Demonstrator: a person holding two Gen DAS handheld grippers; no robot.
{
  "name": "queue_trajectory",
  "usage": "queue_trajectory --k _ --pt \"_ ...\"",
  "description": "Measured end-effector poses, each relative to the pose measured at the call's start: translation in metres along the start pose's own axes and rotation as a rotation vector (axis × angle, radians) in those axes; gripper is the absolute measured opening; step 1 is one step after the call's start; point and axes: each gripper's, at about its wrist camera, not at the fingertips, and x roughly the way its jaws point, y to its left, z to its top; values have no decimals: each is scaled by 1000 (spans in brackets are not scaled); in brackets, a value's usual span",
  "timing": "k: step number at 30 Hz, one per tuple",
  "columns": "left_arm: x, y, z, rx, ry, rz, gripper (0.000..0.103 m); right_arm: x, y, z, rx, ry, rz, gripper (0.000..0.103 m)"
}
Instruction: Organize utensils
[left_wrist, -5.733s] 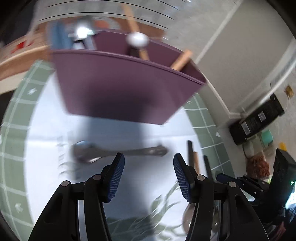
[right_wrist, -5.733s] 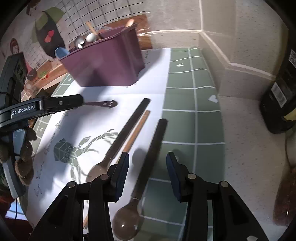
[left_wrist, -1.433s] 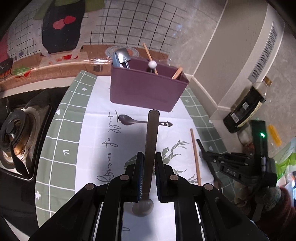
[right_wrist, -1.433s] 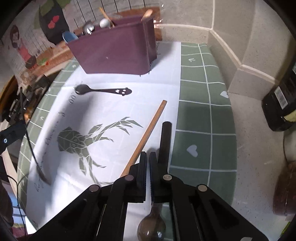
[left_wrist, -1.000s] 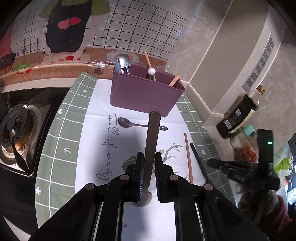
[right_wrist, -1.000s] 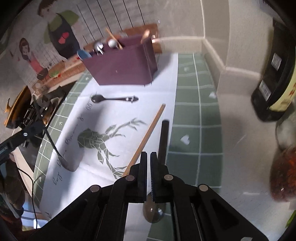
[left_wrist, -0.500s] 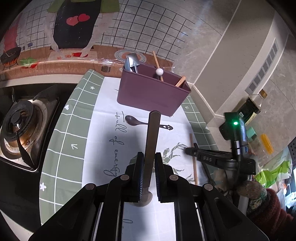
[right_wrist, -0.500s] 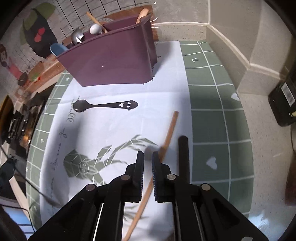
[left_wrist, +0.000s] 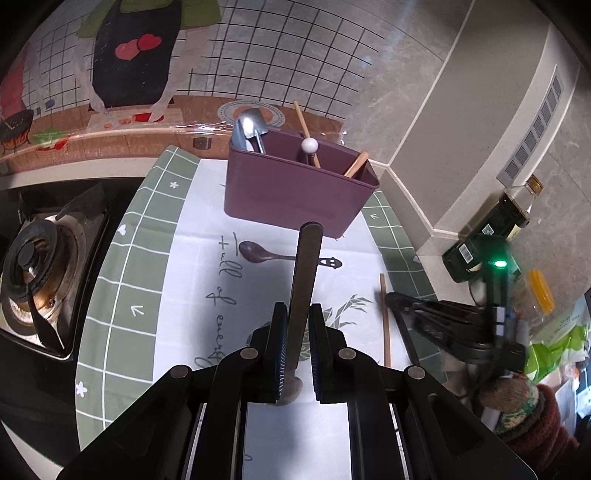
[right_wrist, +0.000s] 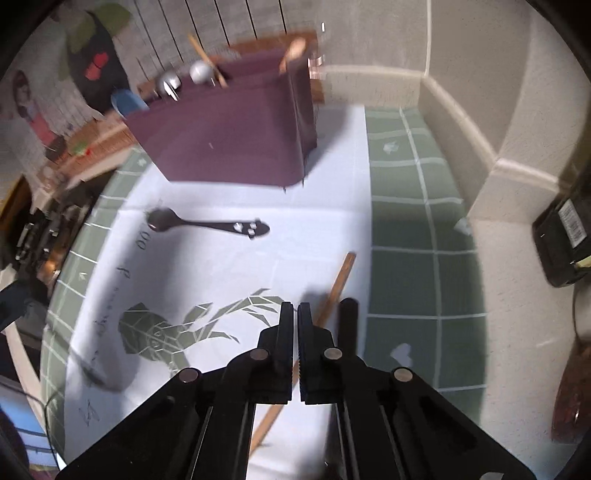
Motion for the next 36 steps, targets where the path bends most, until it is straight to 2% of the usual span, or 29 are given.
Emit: queue_trajectory --k 8,15,22,26,27,32,34,36 --pt "3 -11 2 17 2 -15 10 -46 -12 3 20 -94 88 2" --pt "-3 -11 5 12 -13 -23 10 -60 -20 5 34 -102 112 2" --pt "-9 -6 4 3 -20 -21 10 -61 -41 -5 92 -82 184 2" --pt "2 -1 0 -12 15 3 10 -49 -43 -5 97 -35 203 3" --pt "4 3 -1 -30 23 1 10 -41 -40 -4 100 0 211 6" --pt "6 18 -7 -63 32 28 12 -8 -29 -9 167 126 185 6" --pt "7 25 -8 -75 37 41 14 -2 -23 -11 159 136 146 6" --pt "10 29 -8 -87 42 61 26 6 -15 -13 144 160 105 6"
